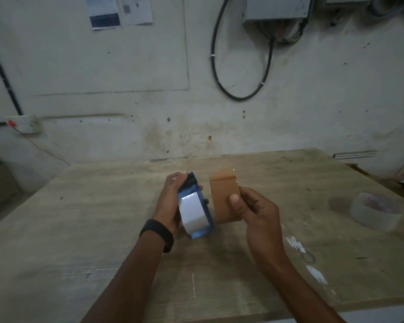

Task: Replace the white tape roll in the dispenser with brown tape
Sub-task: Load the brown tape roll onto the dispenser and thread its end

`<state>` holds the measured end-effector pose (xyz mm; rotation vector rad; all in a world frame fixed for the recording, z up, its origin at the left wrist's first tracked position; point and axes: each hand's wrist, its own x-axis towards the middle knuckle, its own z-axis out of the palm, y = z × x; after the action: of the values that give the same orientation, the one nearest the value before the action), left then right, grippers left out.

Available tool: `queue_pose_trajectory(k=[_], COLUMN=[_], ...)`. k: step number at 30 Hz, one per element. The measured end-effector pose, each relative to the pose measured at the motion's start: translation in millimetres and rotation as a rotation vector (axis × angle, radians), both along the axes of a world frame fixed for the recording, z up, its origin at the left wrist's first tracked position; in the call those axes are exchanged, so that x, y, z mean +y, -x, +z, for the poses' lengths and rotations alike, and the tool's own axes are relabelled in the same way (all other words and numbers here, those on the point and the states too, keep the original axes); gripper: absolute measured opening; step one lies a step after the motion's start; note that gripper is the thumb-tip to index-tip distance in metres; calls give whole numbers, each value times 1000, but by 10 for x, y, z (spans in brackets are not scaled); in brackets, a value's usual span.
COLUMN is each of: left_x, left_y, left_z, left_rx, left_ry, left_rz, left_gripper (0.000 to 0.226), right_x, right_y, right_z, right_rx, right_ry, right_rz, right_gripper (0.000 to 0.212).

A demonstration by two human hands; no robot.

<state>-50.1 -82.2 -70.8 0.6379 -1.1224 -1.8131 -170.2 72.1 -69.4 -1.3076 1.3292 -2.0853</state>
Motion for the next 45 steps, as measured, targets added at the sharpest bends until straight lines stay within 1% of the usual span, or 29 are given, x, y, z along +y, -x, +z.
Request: queue_pose_trajectory(k=[5, 8, 11, 13, 14, 15, 17, 18, 21, 23, 26, 30, 32, 34, 36, 39, 41, 43, 45], left_x=[-48, -51, -9, 22, 18, 14, 1, 3, 36, 74, 137, 188, 213, 228, 222, 194, 166, 128, 83], left_y=[6, 13, 36, 56, 63, 71, 83, 89, 101, 114, 128, 115, 94, 80, 62, 28, -5, -44, -73], left_z=[-13, -4, -17, -17, -20, -21, -43, -50, -63, -59, -43, -16, 3, 19, 36, 29, 33, 36, 7], left_rx=[-37, -24, -18, 23, 17, -5, -42, -51, -34, -30, -80, -175, -213, -236, -236, -233, -236, -279, -311], left_ry=[89, 134, 119, 115, 145, 198, 292, 310, 287, 275, 254, 213, 189, 194, 210, 287, 327, 366, 388], left_rz=[31, 62, 81, 116, 143, 179, 238, 257, 281, 314, 370, 400, 396, 382, 367, 307, 195, 74, 7], left_gripper=[18, 25, 37, 53, 60, 60, 49, 46, 48, 49, 55, 67, 71, 73, 71, 67, 67, 76, 90], right_x=[-93, -138, -157, -159, -164, -165, -165, -163, -165, -163, -161, -155, -153, -152, -164, -170, -149, -112, -79], right_y=[-43, -90, -111, -104, -107, -107, -108, -109, -113, -144, -214, -275, -298, -305, -303, -289, -276, -261, -240], right_z=[-132, -185, -191, -198, -194, -188, -193, -188, -192, -206, -257, -314, -328, -350, -367, -368, -350, -320, -277], right_rx=[-28, -25, -30, -52, -55, -47, -27, -31, -78, -76, -69, -139, -174, -175, -213, -366, -426, -517, -613], right_ry=[-69, -109, -105, -100, -108, -122, -152, -158, -167, -187, -206, -227, -258, -303, -324, -310, -306, -285, -260], right_rz=[15, 31, 51, 76, 89, 104, 125, 133, 157, 169, 174, 189, 226, 251, 273, 302, 310, 329, 370], right_gripper=[15, 18, 17, 20, 23, 25, 28, 29, 29, 29, 30, 24, 25, 31, 31, 19, 14, 17, 24])
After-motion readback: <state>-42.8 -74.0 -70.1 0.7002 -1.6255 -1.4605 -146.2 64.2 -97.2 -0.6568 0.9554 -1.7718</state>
